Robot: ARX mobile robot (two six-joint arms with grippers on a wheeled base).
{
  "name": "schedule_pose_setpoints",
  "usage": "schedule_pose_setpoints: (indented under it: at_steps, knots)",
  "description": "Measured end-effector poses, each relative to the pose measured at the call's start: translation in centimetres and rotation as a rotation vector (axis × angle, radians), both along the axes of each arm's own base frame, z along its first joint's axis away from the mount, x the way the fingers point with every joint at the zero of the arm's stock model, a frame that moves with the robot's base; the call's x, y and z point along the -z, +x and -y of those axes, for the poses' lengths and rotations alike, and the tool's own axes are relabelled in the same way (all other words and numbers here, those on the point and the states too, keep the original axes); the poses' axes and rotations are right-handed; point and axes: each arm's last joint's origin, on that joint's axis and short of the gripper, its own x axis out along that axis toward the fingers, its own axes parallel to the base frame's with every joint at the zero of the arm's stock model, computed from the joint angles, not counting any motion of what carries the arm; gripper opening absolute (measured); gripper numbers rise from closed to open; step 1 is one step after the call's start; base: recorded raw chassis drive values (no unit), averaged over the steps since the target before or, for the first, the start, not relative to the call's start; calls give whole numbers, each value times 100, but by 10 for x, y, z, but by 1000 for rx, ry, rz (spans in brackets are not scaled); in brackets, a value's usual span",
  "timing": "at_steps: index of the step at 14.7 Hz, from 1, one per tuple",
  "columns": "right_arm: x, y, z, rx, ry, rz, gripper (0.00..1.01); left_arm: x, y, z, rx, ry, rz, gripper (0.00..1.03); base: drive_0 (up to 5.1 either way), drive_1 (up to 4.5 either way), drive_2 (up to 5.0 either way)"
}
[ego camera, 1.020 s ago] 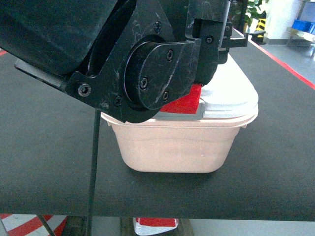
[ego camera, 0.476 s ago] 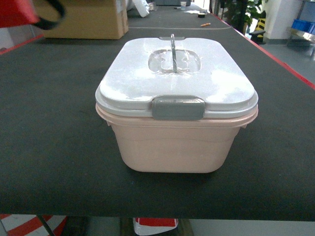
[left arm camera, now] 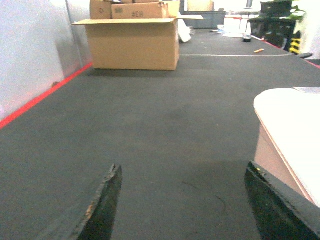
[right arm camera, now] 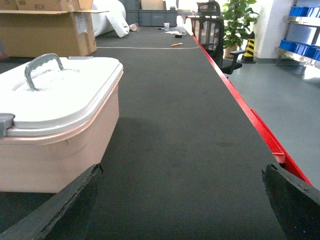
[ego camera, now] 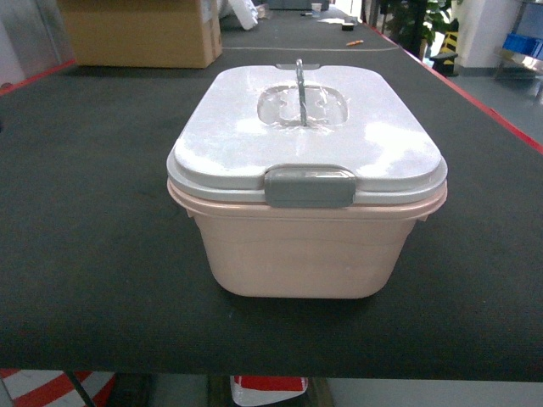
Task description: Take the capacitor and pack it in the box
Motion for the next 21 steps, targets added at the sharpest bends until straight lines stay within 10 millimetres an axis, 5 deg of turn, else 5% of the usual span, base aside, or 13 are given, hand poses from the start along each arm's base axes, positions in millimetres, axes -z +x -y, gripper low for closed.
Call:
schedule_pose_setpoints:
  at_steps: [5,8,14,21]
  knots:
    - [0,0,0,0,0,1,98,20,-44,-14,66,-7,-31,21,0,0,0]
    - [0,0,0,0,0,0,98,25,-60,-20,59,-10,-35,2,0,0,0]
    - [0,0,0,0,0,0,98,45,-94,-31,67,-14,-67,2,0,0,0]
    - [0,0,0,0,0,0,98,33,-117,-31,67,-12,-15,2,0,0,0]
